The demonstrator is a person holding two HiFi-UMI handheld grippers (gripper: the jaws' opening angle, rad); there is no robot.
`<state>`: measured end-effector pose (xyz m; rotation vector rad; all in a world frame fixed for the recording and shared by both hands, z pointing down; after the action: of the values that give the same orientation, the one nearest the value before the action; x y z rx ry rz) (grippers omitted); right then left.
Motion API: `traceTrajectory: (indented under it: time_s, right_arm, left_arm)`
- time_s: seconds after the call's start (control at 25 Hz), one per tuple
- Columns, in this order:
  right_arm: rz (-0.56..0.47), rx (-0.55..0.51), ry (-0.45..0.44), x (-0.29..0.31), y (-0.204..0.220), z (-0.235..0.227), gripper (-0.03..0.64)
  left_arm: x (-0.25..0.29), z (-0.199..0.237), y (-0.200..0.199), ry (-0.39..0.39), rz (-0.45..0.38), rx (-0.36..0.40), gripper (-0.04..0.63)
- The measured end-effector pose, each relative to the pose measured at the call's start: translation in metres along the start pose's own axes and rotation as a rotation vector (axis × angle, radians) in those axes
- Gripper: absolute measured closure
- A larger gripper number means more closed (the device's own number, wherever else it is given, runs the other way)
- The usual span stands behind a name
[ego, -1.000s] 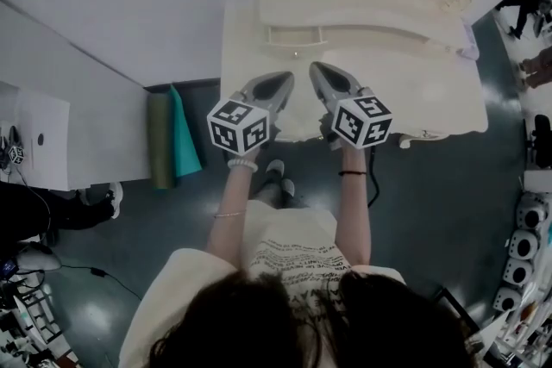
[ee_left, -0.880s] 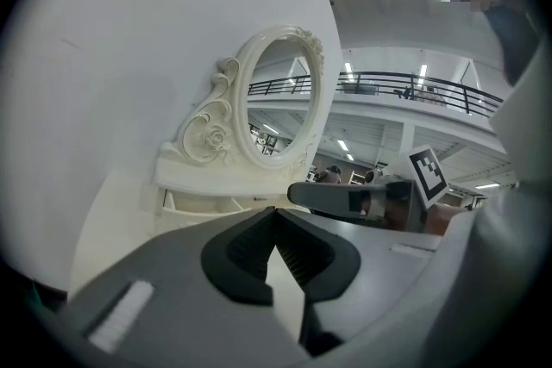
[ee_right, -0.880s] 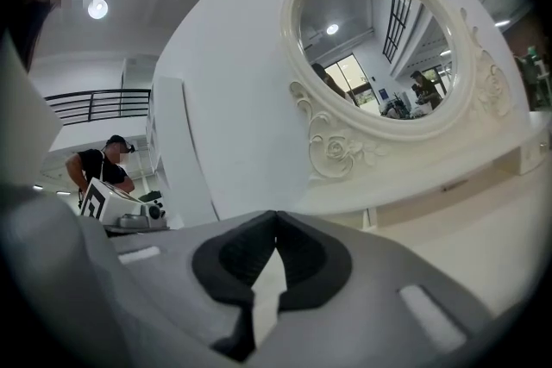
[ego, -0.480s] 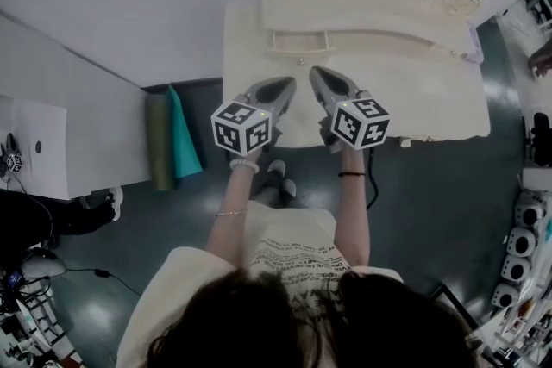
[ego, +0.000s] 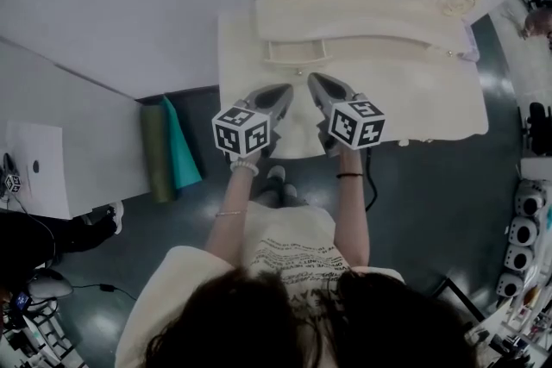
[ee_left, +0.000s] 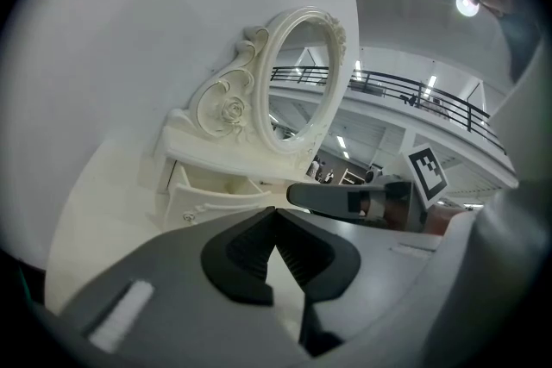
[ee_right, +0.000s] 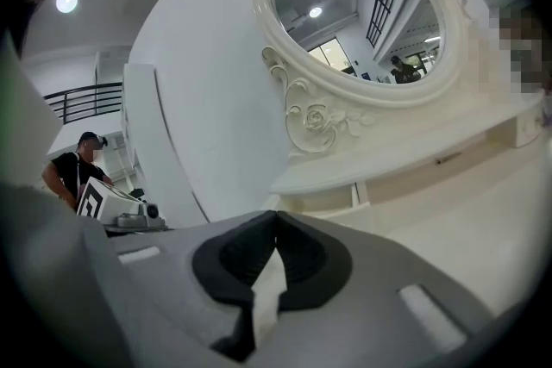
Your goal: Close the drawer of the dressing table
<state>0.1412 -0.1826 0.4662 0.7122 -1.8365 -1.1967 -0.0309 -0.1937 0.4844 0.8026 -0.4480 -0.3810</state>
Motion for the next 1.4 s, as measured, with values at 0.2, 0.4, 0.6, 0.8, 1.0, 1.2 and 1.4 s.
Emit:
traceTrajectory:
  time_s: [0.2, 0.4, 0.6, 0.8, 1.0, 1.2, 1.4]
  right_arm:
    - [0.021, 0.017, 0.031, 0.006, 0.007, -0.001, 0.614]
    - [0.078, 0.047, 0.033, 0.017, 0.012, -0.007, 0.614]
    - [0.151, 0.062, 0.026, 0.031, 0.016, -0.012, 0.609]
    - [0.191, 0.072, 0.001, 0.038, 0.017, -0.019, 0.595]
    - [0.228, 0.086, -0.015, 0.045, 0.021, -0.024, 0.584]
    - [0.260, 0.084, -0.024, 0.052, 0.027, -0.028, 0.552]
    - [0.283, 0.096, -0.033, 0.057, 0.030, -0.030, 0.529]
  left_arm:
    - [0.001, 0.008, 0.003, 0.006, 0.013, -0.015, 0.604]
    - [0.001, 0.013, 0.003, -0.009, 0.022, -0.031, 0.604]
    - [0.003, 0.018, 0.002, -0.031, 0.013, -0.053, 0.604]
    - [0.010, 0.019, 0.004, -0.043, 0.007, -0.071, 0.604]
    - [0.015, 0.021, 0.004, -0.056, 0.011, -0.083, 0.604]
    - [0.017, 0.024, 0.005, -0.074, 0.013, -0.087, 0.604]
    - [0.019, 0.026, 0.006, -0.087, 0.014, -0.095, 0.604]
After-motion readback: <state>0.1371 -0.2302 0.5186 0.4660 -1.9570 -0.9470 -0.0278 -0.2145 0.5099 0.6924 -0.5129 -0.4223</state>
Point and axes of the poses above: the fingertips, and each gripper's own axes: x forward along the fingers, z to its left, y out of its underside, the point moved 9 cm from there along -x, backward along the fingers, and after that the axes turned 11 degrees about -x, right-handed, at the moved point
